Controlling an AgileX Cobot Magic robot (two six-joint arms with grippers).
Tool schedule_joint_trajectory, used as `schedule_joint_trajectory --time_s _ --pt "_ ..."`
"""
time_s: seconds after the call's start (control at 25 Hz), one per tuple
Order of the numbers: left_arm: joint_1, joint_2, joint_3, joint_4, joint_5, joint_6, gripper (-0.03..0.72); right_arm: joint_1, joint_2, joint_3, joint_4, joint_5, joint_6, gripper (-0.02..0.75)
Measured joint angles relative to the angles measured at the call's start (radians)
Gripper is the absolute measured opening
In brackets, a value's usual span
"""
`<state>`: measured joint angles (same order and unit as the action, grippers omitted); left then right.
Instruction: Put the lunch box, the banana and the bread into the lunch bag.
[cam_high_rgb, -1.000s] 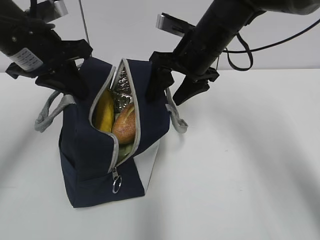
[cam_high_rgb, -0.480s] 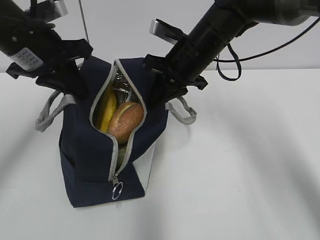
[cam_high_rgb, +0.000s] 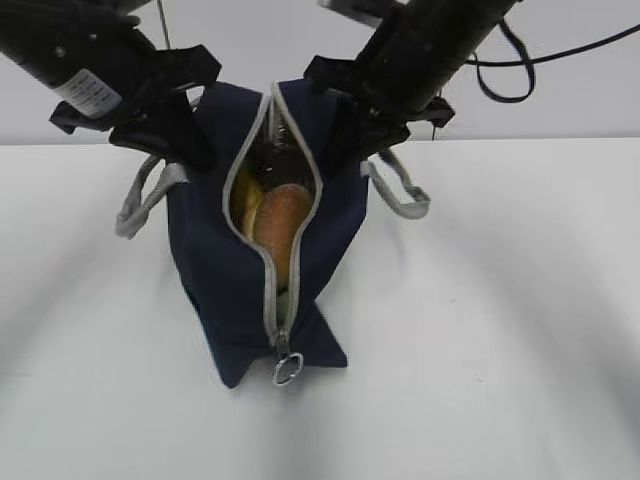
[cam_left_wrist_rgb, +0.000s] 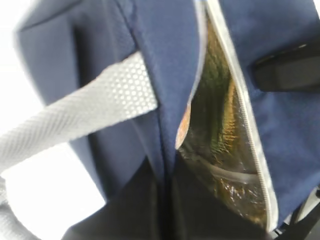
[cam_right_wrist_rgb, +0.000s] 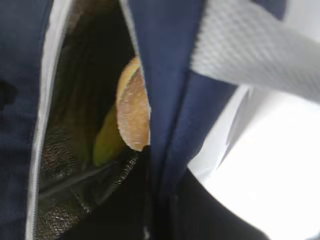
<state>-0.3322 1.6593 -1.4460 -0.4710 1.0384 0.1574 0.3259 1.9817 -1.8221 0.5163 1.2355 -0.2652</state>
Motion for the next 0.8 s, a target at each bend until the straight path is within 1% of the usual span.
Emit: schedule_joint_trajectory --time_s 0.2,0.32,0.64,0.8 --pt "-0.057 0.01 -0.067 0.005 -0.022 0.002 -0.003 -0.002 -0.068 0.0 -0.077 0.01 0.024 -0.008" --pt "-0.076 0.044 -0.106 0.006 -0.022 -0.004 -0.003 -0.002 -0.081 0.0 -0.131 0.014 0.043 -0.008" --pt "-0.088 0.17 -0.238 0.014 -0.022 -0.005 -0.003 -0.002 -0.067 0.002 -0.271 0.016 0.086 -0.009" --pt "-0.088 0.201 -0.262 0.011 -0.043 -0.006 -0.003 -0.002 -0.047 0.002 -0.297 0.01 0.088 -0.01"
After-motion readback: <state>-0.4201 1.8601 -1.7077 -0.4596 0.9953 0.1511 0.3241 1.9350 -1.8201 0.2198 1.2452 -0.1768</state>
